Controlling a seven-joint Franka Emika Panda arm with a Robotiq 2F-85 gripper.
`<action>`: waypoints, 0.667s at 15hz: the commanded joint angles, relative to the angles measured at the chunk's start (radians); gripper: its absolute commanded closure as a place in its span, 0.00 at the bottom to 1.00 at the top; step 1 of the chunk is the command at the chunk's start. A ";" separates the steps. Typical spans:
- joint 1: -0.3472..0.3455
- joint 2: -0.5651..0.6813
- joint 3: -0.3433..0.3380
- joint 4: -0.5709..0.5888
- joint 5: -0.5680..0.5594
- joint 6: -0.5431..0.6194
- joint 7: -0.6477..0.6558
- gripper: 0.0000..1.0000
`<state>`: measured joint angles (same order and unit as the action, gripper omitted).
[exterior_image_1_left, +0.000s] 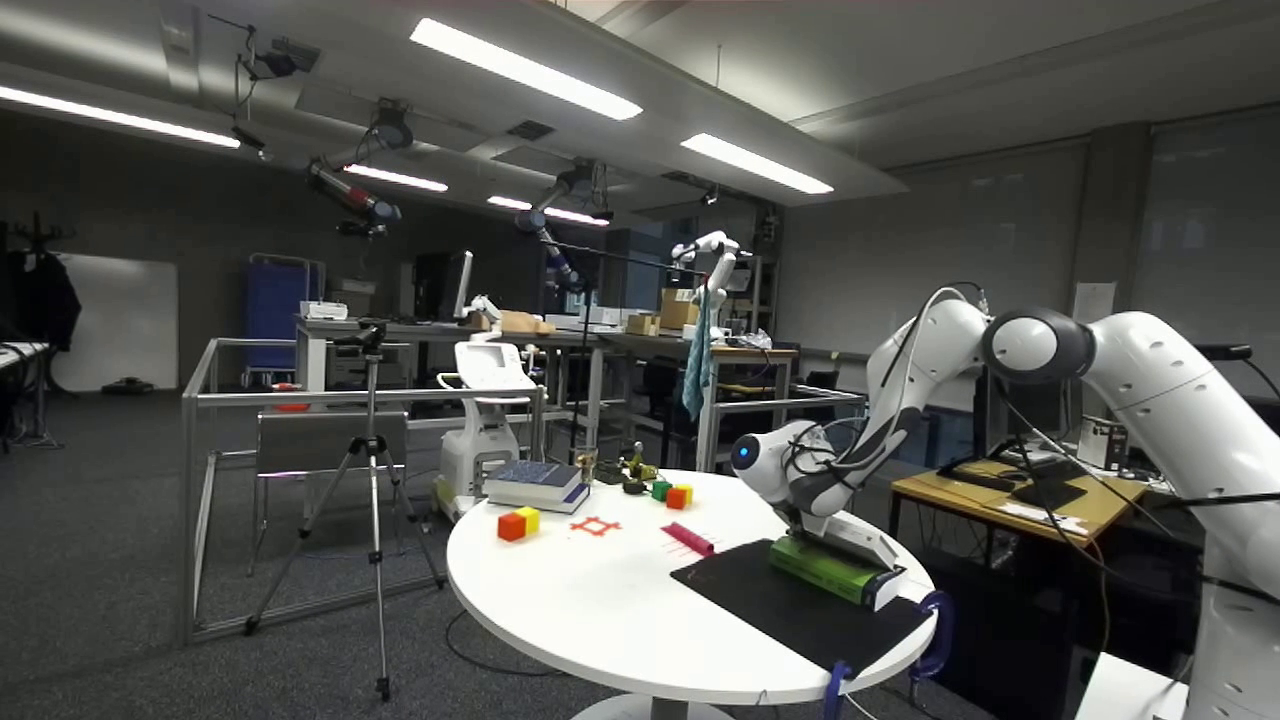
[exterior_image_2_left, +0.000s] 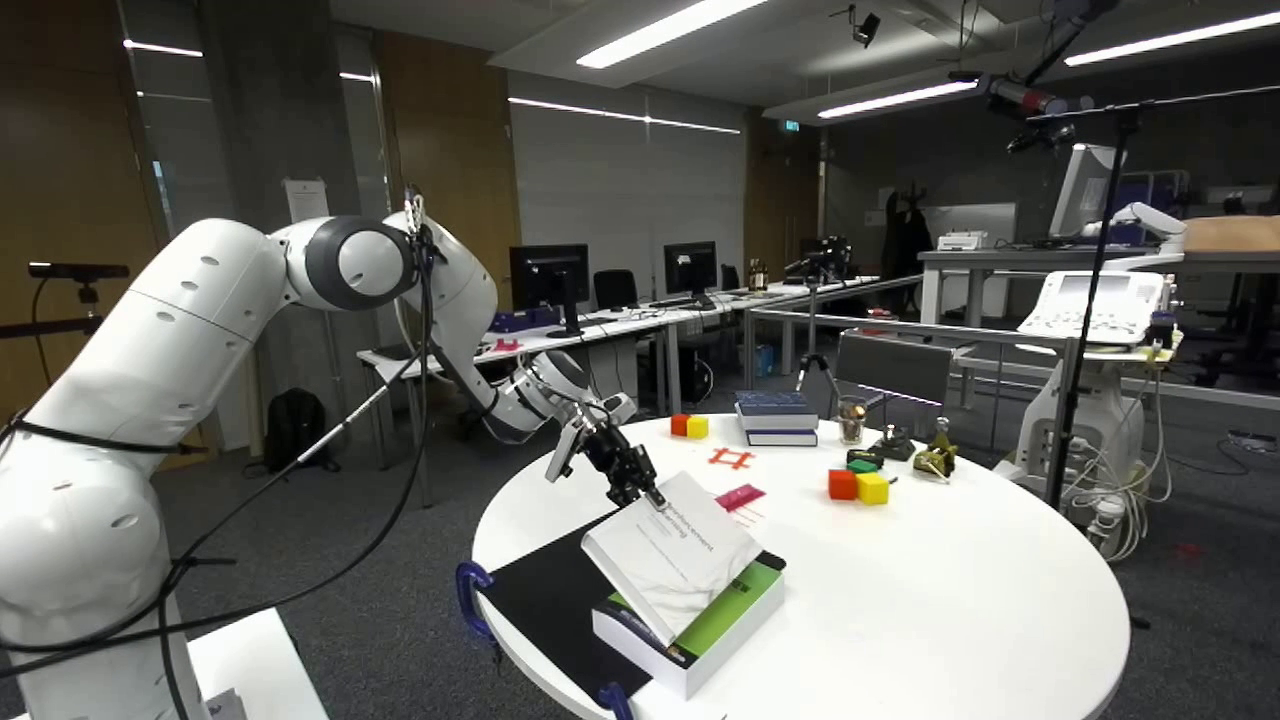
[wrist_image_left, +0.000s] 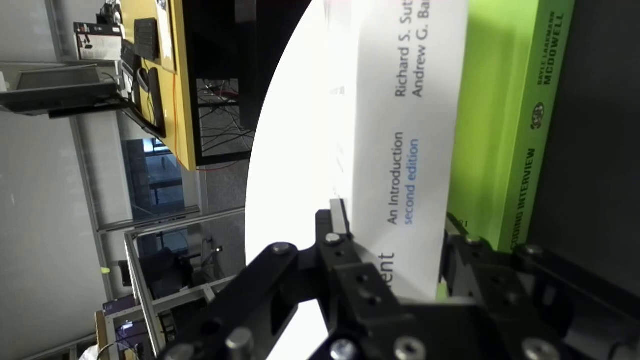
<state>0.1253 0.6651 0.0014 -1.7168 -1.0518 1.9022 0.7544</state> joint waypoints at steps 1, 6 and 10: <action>0.009 -0.036 0.000 0.012 0.075 -0.066 -0.020 0.84; 0.006 -0.030 -0.022 0.034 0.093 -0.074 -0.018 0.84; 0.001 -0.024 -0.040 0.045 0.104 -0.071 -0.023 0.84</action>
<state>0.1280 0.6653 -0.0238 -1.6872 -0.9667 1.8658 0.7544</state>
